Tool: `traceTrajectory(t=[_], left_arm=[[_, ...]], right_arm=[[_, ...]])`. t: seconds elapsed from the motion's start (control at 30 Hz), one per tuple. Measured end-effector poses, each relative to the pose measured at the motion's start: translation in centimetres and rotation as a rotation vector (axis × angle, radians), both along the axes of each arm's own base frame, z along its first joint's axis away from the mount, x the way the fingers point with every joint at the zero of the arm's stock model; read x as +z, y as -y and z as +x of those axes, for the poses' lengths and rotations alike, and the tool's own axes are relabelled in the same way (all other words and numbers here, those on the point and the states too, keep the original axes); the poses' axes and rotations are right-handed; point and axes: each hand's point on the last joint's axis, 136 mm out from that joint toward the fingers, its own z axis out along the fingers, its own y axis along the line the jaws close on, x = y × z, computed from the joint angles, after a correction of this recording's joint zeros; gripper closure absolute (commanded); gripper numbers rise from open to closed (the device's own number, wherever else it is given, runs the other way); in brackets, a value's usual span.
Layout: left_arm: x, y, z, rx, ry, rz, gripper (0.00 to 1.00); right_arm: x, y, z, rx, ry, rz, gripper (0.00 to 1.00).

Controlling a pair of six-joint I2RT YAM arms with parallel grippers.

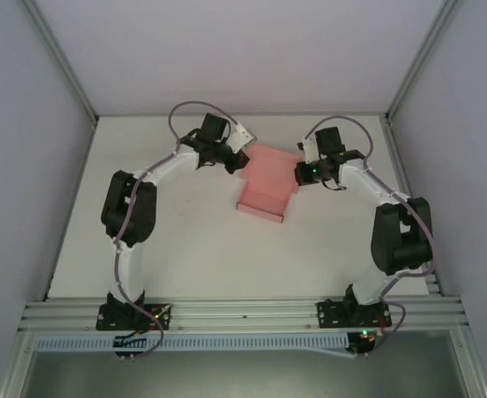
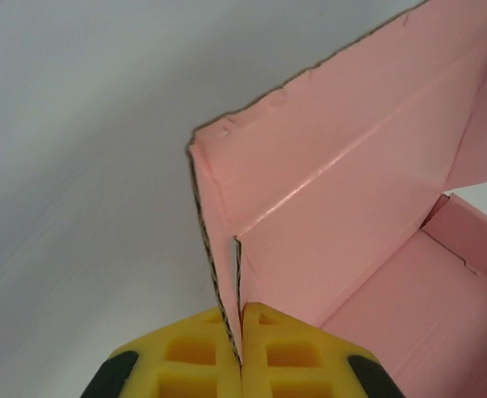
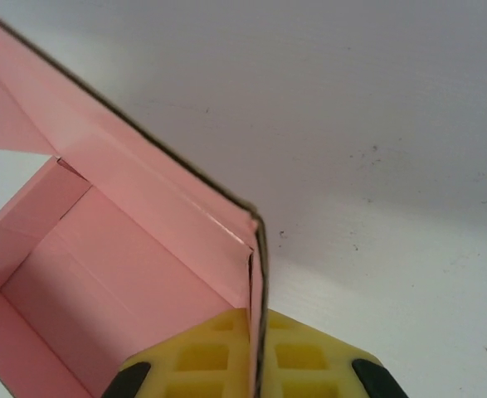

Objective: Assemble paper box

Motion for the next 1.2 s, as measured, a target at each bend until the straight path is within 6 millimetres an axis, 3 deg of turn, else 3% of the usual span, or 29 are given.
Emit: traceTrajectory(t=[0.3,0.57,0.7,0.83,1.03,1.13,1.2], left_arm=[[4.1,-0.1,2.1,0.488,0.195,0.023,1.0],[5.3,-1.3,3.5,0.737,0.221,-0.111,1.0],[4.8,-1.7,4.0,0.772,0.199,-0.171,1.0],[3.0,-2.4,4.3,0.773,0.157,-0.23,1.0],[-0.5,-3.8,3.6,0.743,0.122,-0.289,1.0],[-1.8,-4.1,2.4,0.721,0.113,-0.296,1.0],[-1.8,-4.3,2.2,0.718,0.124,-0.308,1.0]], right_arm=[[3.4,-1.6,2.9,-0.252,0.189,-0.053,1.0],[2.6,-3.6,6.5,-0.518,0.254,0.094,1.0],[2.2,-3.9,7.6,-0.582,0.272,0.142,1.0],[2.4,-4.3,7.9,-0.574,0.314,0.149,1.0],[-0.1,-6.0,6.3,-0.496,0.358,0.106,1.0],[-1.6,-6.2,5.2,-0.482,0.374,0.077,1.0],[-1.5,-6.5,5.0,-0.481,0.408,0.071,1.0]])
